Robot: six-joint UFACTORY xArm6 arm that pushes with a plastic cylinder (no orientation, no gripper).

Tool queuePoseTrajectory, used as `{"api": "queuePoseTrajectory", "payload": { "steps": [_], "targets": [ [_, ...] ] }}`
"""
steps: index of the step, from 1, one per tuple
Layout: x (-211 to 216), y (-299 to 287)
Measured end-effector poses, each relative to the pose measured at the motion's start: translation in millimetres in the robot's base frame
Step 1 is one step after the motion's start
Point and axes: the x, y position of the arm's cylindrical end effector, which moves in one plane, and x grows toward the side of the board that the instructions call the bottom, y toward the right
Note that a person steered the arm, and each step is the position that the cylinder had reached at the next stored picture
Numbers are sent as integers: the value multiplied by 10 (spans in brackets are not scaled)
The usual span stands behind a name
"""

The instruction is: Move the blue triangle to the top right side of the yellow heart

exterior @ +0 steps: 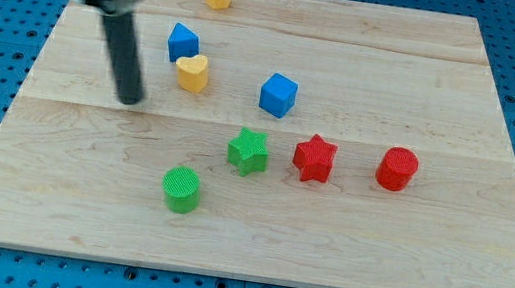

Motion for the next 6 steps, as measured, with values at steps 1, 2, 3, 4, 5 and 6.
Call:
{"api": "queuePoseTrajectory", "payload": {
  "steps": [1, 2, 3, 4, 5, 6],
  "targets": [
    [-344, -834],
    [-823, -859],
    [-1098, -534],
    [-1076, 5],
    [-1064, 720],
    [-1071, 926]
  ]
}}
